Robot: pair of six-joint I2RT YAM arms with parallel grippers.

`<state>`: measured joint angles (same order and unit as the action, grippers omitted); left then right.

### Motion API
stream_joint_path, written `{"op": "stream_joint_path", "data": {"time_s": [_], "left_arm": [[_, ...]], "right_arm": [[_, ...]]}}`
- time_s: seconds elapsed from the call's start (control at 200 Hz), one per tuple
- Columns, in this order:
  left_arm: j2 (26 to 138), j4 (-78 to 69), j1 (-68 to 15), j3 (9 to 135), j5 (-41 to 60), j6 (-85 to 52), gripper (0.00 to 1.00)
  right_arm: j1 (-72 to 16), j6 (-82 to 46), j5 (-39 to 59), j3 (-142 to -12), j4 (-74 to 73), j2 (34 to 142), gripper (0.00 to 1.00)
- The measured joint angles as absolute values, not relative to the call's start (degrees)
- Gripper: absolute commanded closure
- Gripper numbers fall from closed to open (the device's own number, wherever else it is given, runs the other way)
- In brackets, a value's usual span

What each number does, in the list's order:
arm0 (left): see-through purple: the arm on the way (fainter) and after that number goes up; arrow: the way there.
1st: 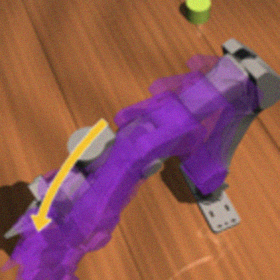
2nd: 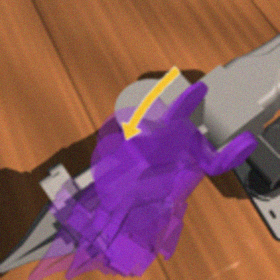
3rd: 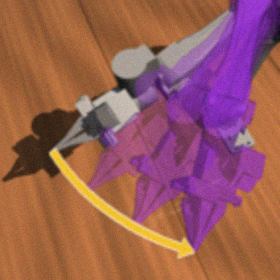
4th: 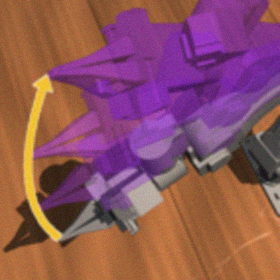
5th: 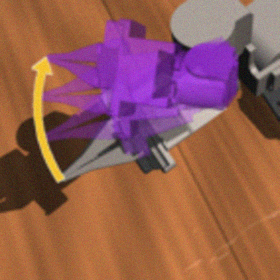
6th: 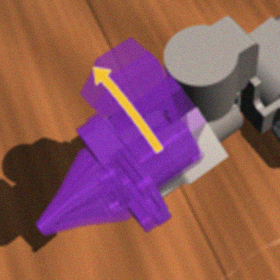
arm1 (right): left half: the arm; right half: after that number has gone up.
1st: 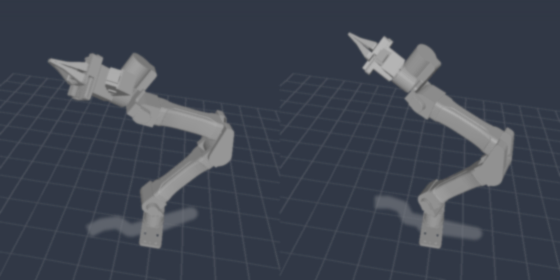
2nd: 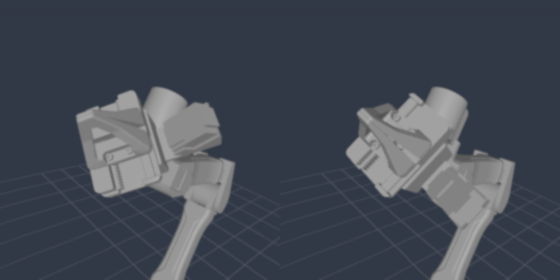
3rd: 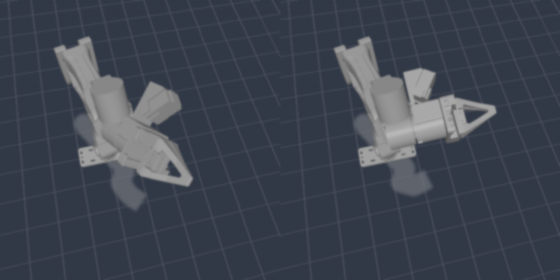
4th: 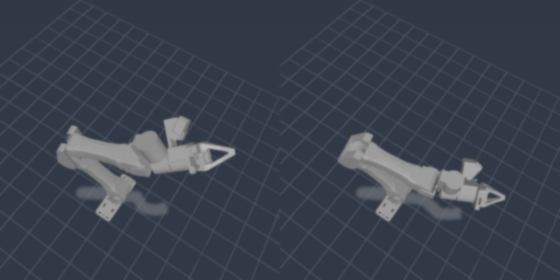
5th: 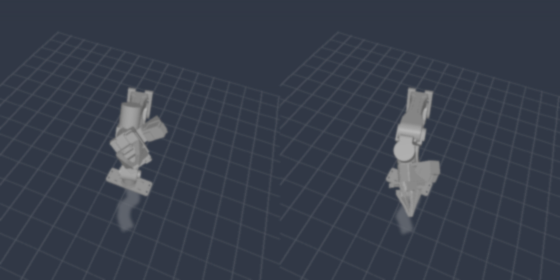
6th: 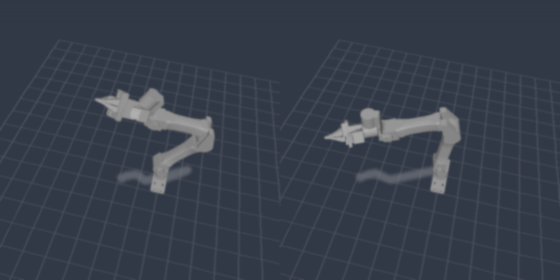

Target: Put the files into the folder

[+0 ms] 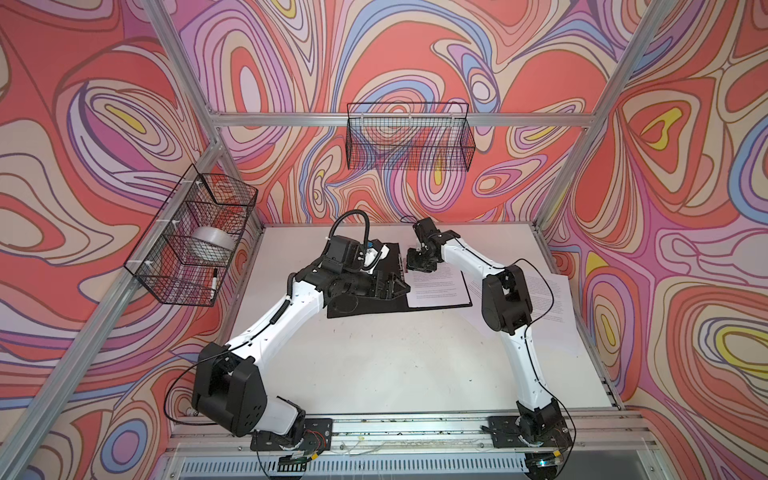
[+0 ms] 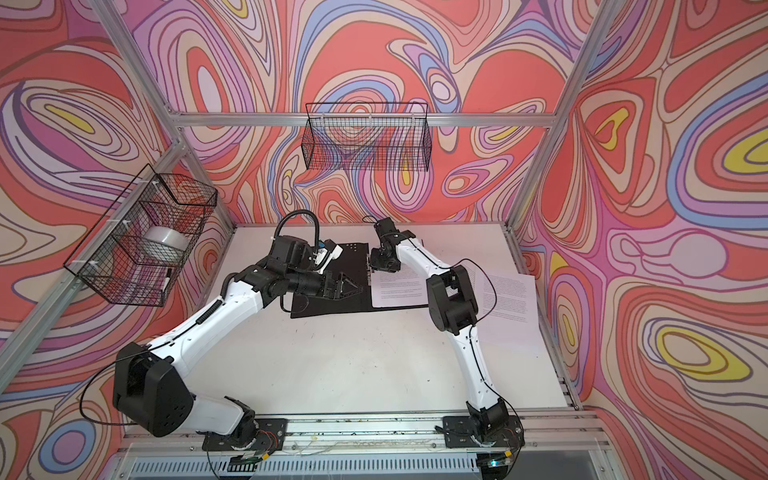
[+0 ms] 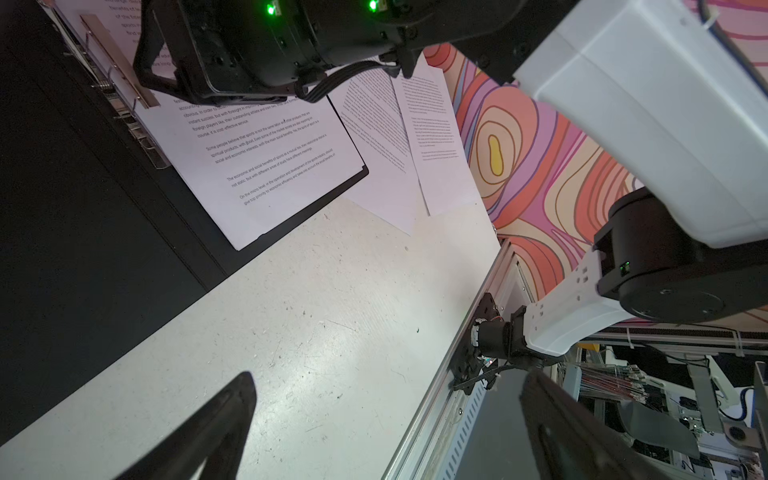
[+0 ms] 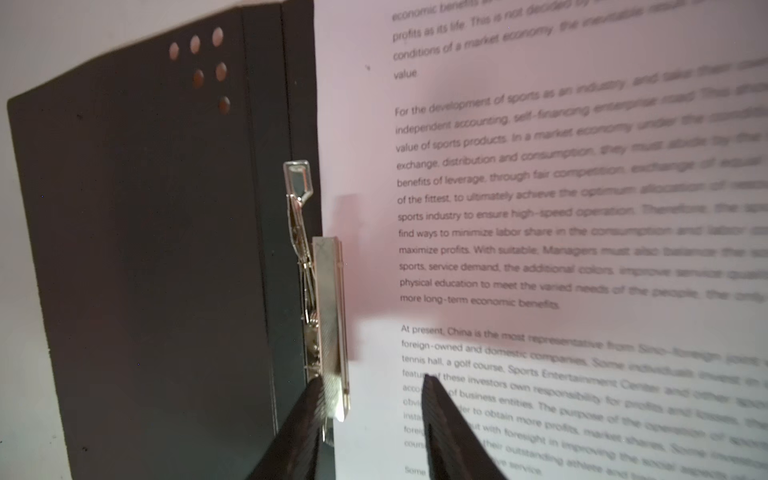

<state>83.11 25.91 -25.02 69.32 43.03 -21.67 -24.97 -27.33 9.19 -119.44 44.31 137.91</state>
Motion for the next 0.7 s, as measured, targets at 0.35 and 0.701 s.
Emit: {"op": "stream_joint_path", "data": {"time_s": [0.35, 0.701], "left_arm": [[83.1, 25.9, -25.0, 69.3, 43.0, -21.7, 0.00], [83.1, 25.9, -24.6, 69.3, 43.1, -21.7, 0.00]], "right_arm": [[-24.9, -28.2, 11.7, -122.0, 41.6, 139.5, 0.66], [-25.0, -28.6, 12.6, -124.3, 41.8, 142.8, 0.73]]}}
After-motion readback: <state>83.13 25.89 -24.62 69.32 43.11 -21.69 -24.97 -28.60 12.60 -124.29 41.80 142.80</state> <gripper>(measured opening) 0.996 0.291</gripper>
